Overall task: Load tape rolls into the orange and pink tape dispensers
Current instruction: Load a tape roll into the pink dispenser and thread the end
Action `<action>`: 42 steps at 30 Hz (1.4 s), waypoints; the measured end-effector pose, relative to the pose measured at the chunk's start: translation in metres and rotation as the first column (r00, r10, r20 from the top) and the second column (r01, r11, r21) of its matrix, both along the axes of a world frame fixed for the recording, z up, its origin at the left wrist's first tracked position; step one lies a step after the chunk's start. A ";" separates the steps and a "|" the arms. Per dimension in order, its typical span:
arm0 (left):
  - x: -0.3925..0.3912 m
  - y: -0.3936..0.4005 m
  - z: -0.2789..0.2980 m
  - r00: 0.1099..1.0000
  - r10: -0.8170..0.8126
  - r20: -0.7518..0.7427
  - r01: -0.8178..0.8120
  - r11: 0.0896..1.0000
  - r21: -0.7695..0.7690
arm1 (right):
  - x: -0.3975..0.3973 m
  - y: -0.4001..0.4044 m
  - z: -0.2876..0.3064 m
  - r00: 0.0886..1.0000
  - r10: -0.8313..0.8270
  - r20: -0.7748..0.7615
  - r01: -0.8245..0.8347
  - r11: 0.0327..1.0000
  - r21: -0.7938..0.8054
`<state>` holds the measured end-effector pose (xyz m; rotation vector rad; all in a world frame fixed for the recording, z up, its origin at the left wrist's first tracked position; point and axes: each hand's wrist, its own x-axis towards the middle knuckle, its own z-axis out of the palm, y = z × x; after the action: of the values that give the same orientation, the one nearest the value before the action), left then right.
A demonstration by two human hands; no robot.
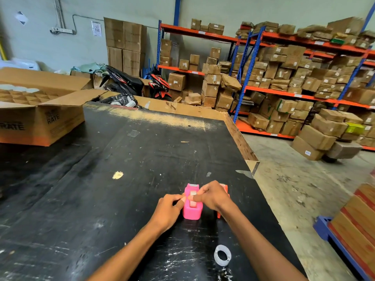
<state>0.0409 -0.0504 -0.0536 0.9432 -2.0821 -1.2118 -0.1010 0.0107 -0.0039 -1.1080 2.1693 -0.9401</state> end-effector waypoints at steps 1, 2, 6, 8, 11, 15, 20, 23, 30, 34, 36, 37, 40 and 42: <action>0.000 0.000 0.000 1.000 0.000 -0.010 0.000 1.000 0.000 | -0.001 -0.001 -0.001 1.000 0.005 0.008 -0.005 1.000 0.001; -0.001 0.000 0.000 1.000 0.001 -0.019 -0.001 1.000 0.002 | -0.001 -0.002 -0.001 1.000 0.009 0.017 -0.009 1.000 -0.004; -0.001 0.000 -0.001 1.000 -0.001 -0.016 0.001 1.000 0.000 | -0.002 0.001 -0.001 0.999 0.010 0.036 -0.010 1.000 0.016; -0.001 0.000 -0.001 1.000 0.003 -0.019 -0.003 1.000 -0.006 | -0.002 0.003 0.001 0.999 0.032 0.020 -0.032 0.999 0.012; -0.001 0.000 -0.001 1.000 0.010 -0.019 -0.010 1.000 -0.003 | -0.005 0.006 0.008 0.994 0.112 0.001 -0.112 0.994 0.019; -0.001 0.000 -0.002 1.000 0.005 -0.017 -0.005 1.000 -0.008 | -0.005 0.004 0.013 0.975 0.191 -0.113 -0.187 0.981 0.045; -0.001 0.000 -0.004 0.999 0.012 -0.041 -0.012 1.000 -0.003 | -0.009 -0.001 0.013 0.963 0.232 -0.140 -0.231 0.973 0.024; -0.001 -0.001 -0.003 0.999 0.018 -0.046 -0.018 1.000 0.003 | -0.012 -0.007 0.014 0.966 0.239 -0.101 -0.238 0.971 0.022; -0.001 -0.003 -0.006 0.999 0.004 -0.032 -0.004 1.000 0.007 | -0.022 -0.022 0.022 0.950 0.299 -0.091 -0.298 0.954 0.028; -0.001 -0.001 -0.007 1.000 -0.007 -0.026 0.008 1.000 0.005 | -0.027 -0.024 0.024 0.943 0.329 -0.041 -0.329 0.944 0.023; -0.001 -0.002 -0.008 0.999 -0.013 -0.034 0.013 1.000 0.009 | -0.029 -0.027 0.025 0.936 0.350 -0.030 -0.349 0.937 0.026; -0.001 -0.002 -0.007 0.999 -0.015 -0.037 0.016 1.000 0.007 | -0.031 -0.028 0.026 0.932 0.360 -0.030 -0.359 0.933 0.025; -0.001 -0.002 -0.005 0.999 -0.013 -0.037 0.013 1.000 -0.001 | -0.036 -0.033 0.029 0.920 0.388 -0.049 -0.387 0.921 0.041; -0.001 -0.001 -0.004 0.999 -0.022 -0.046 0.021 1.000 -0.014 | -0.039 -0.035 0.031 0.914 0.402 -0.059 -0.399 0.915 0.053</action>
<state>0.0404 -0.0511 -0.0576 0.8805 -2.0666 -1.2171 -0.1402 -0.0248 0.0271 -1.5108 1.8938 -0.6777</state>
